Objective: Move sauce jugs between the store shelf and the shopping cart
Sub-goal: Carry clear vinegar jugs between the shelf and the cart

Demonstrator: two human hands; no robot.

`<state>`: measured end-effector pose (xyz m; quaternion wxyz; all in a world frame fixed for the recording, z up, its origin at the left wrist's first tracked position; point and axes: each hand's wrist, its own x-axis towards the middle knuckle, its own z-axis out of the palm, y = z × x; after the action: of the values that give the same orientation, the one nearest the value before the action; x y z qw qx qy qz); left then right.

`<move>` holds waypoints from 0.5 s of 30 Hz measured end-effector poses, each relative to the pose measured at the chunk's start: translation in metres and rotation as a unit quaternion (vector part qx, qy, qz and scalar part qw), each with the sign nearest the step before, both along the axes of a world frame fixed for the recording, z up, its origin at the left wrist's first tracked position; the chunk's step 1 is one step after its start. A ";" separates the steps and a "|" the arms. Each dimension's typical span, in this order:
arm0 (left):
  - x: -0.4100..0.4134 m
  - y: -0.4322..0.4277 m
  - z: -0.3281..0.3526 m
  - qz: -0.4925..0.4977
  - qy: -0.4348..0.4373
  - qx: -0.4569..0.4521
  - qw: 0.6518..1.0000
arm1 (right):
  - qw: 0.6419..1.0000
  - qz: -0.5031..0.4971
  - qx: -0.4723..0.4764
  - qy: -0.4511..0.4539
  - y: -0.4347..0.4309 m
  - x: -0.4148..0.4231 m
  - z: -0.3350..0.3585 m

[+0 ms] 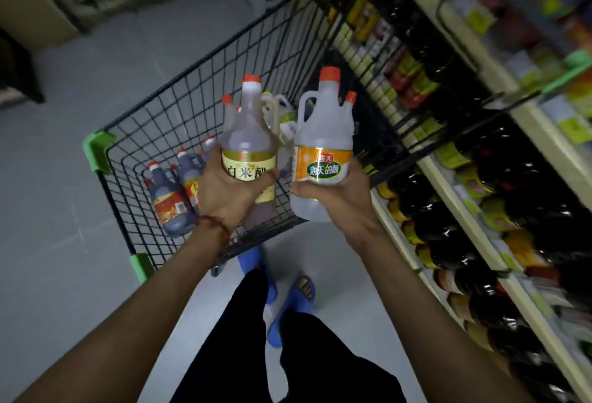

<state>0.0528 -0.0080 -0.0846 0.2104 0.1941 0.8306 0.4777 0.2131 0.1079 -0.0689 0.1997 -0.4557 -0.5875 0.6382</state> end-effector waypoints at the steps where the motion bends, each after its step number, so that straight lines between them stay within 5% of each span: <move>1: 0.008 0.002 0.011 -0.012 0.003 0.005 1.000 | 1.000 -0.018 0.005 0.009 -0.001 0.009 0.012; 15: 0.082 0.055 0.112 -0.233 -0.003 0.120 0.965 | 0.964 -0.243 0.107 0.007 -0.053 0.106 0.113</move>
<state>0.1343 0.0467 0.0278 0.2934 0.4049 0.6984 0.5120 0.3194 0.0547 0.0444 0.4009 -0.5562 -0.5223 0.5070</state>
